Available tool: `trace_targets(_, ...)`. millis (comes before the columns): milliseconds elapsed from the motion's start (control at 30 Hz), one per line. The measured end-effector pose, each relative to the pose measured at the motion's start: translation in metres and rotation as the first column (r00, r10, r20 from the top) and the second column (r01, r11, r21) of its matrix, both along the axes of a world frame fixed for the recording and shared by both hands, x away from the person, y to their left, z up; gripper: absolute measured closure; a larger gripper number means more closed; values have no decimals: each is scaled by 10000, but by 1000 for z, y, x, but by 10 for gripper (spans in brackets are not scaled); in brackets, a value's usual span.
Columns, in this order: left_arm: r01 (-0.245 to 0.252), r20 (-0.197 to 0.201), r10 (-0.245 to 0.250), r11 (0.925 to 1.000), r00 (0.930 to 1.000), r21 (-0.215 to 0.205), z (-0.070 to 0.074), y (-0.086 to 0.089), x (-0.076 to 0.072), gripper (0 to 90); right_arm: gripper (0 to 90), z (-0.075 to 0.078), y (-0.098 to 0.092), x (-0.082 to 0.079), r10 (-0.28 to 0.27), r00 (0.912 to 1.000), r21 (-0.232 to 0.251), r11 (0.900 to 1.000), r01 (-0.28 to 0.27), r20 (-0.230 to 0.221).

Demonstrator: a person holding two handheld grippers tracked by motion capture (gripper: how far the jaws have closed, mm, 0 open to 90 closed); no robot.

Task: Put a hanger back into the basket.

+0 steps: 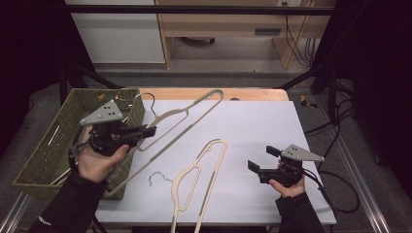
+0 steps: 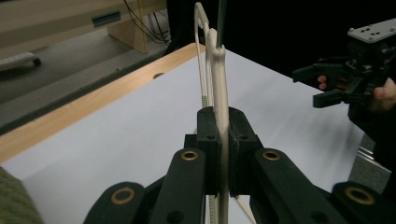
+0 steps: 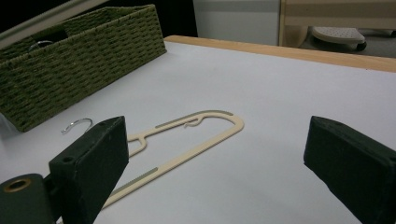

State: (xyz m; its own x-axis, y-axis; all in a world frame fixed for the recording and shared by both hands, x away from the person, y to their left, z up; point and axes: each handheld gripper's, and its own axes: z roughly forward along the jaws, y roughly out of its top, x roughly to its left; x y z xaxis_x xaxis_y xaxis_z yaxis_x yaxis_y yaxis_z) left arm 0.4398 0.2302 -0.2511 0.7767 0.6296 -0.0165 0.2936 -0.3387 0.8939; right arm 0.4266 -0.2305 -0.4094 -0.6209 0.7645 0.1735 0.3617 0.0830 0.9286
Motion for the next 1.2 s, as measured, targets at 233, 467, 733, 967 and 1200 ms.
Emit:
trace_targets(233,-566,307,558,9980,9980,267,10,33,17,855,64,-1,0,1,-50,10000,8,10000,50,-21)
trace_targets(467,-1134,673,1114,9932,9915,266,18,69,28,856,59,-1,1,2,-97,9999,-36,9999,97,-46)
trace_targets(733,-1719,956,1655,9831,9816,634,16,107,36,856,56,-2,0,2,-57,10000,-112,9999,56,-61)
trace_targets(967,-2108,906,2034,9742,9749,808,6,136,41,856,52,-3,2,2,-43,9998,-87,10000,41,-175)
trace_targets(1200,-2625,931,2518,9559,9633,1317,-9,162,43,856,52,-3,2,3,-72,9998,-144,9999,69,-159)
